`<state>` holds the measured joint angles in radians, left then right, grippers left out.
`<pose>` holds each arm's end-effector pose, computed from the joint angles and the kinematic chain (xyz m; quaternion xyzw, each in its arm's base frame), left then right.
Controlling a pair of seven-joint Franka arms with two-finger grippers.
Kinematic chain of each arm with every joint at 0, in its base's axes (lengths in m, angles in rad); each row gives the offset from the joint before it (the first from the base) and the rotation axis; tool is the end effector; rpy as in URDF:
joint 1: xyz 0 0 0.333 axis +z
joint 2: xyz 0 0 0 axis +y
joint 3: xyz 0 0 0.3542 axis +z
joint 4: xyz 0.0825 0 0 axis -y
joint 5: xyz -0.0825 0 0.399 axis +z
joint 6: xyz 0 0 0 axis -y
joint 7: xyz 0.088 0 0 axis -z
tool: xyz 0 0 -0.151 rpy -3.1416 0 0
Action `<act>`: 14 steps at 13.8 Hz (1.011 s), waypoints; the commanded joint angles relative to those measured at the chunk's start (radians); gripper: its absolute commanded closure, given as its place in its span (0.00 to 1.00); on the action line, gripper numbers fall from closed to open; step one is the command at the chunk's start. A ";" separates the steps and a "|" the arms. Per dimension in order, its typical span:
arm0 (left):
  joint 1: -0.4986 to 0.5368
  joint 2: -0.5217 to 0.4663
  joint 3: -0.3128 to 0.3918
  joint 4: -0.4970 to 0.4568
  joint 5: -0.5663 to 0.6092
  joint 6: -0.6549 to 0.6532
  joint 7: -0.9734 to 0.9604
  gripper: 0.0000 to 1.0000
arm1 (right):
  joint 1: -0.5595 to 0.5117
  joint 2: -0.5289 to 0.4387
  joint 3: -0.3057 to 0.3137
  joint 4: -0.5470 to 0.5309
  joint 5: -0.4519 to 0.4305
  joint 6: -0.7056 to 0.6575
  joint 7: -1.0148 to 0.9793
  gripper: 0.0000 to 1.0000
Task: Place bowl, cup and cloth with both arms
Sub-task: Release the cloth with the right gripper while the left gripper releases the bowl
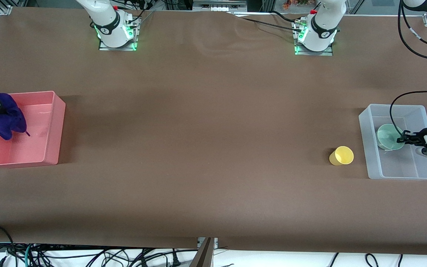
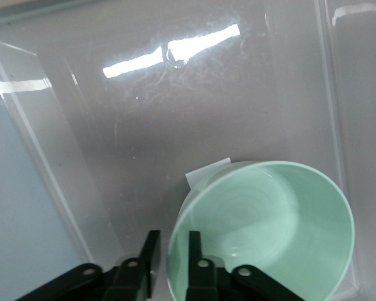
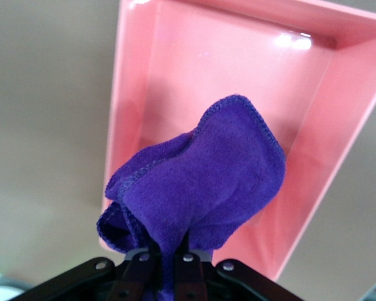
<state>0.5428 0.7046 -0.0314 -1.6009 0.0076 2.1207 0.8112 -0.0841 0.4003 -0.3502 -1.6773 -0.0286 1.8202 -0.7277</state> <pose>0.6112 0.3462 0.1788 0.9846 -0.1482 -0.0681 0.0624 0.5955 -0.2590 0.3517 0.9777 0.1546 -0.1420 0.0041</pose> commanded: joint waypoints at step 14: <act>-0.270 -0.127 -0.180 0.055 0.104 -0.200 -0.461 0.23 | -0.006 0.092 0.011 -0.171 0.098 0.355 -0.015 0.00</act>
<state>0.2773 0.5368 -0.2200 -1.5440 0.0865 1.8954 0.3835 -0.0881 0.5357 -0.3410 -1.8585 0.0425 2.2184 -0.7277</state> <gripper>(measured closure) 0.189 0.665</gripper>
